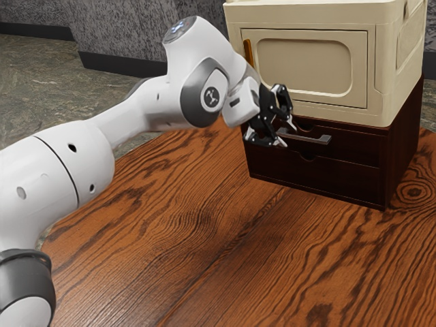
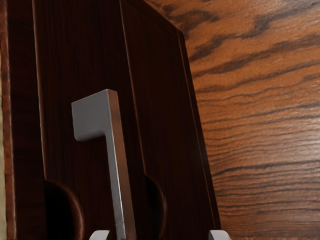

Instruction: Pull the drawer handle with one arm to open the drawer

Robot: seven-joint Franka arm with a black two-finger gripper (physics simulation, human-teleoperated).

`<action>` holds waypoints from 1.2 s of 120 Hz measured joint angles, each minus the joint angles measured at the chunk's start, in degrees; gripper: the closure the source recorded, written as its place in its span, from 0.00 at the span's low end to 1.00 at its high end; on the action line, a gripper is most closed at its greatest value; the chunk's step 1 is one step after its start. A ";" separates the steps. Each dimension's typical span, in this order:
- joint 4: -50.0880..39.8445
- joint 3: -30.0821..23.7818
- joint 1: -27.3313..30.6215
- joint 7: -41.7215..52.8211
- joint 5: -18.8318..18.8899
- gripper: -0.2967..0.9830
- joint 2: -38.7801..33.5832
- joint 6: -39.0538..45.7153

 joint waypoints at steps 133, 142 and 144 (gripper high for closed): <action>-20.60 0.43 -3.25 4.06 -0.68 0.80 -11.71 6.33; -23.46 0.73 -3.84 4.19 -0.54 0.81 -13.84 7.40; -24.12 0.78 -3.96 4.22 -0.52 0.81 -14.28 7.66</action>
